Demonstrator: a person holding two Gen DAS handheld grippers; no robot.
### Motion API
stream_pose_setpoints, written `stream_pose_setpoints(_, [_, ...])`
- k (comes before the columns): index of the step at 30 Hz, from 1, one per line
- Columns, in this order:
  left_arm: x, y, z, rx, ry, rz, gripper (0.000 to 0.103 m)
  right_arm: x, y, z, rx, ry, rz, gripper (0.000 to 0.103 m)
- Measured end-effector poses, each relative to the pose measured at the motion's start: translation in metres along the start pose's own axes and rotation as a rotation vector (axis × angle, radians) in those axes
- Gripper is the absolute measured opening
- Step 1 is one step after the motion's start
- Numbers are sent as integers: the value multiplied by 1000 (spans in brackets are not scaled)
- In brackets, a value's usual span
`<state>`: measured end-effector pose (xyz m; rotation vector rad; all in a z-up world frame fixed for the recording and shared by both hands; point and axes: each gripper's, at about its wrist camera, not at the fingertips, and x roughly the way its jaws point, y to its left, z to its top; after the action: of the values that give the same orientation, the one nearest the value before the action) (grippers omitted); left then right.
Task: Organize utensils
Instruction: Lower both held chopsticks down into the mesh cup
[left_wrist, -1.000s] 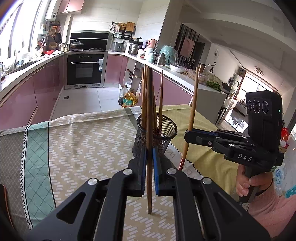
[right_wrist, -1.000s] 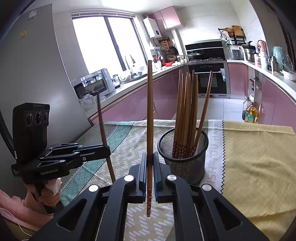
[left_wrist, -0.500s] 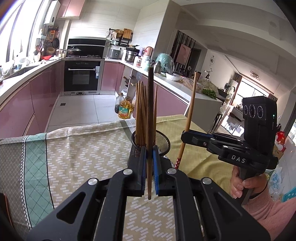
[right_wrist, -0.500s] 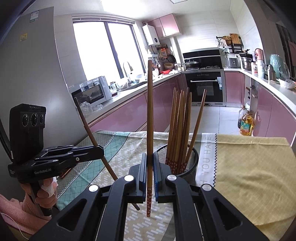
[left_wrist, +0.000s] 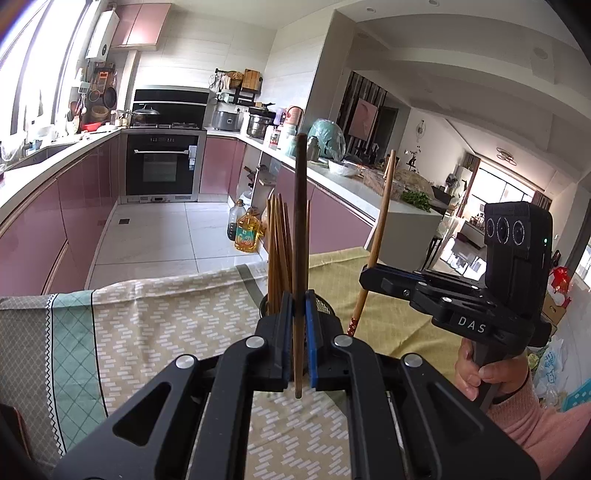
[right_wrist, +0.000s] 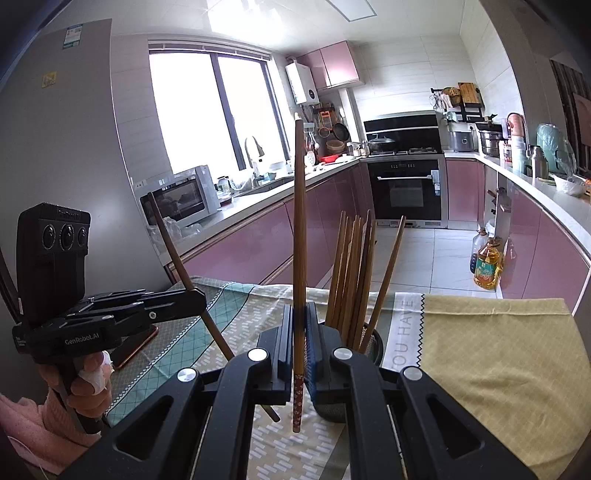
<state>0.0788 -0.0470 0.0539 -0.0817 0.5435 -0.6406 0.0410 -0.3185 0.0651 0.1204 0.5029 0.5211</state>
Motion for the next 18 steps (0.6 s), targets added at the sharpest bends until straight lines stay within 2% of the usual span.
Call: stream_pose_setpoints(18, [-15,-10,29,27,-93,-10,7,2,-1,23,-21,-45,3,6])
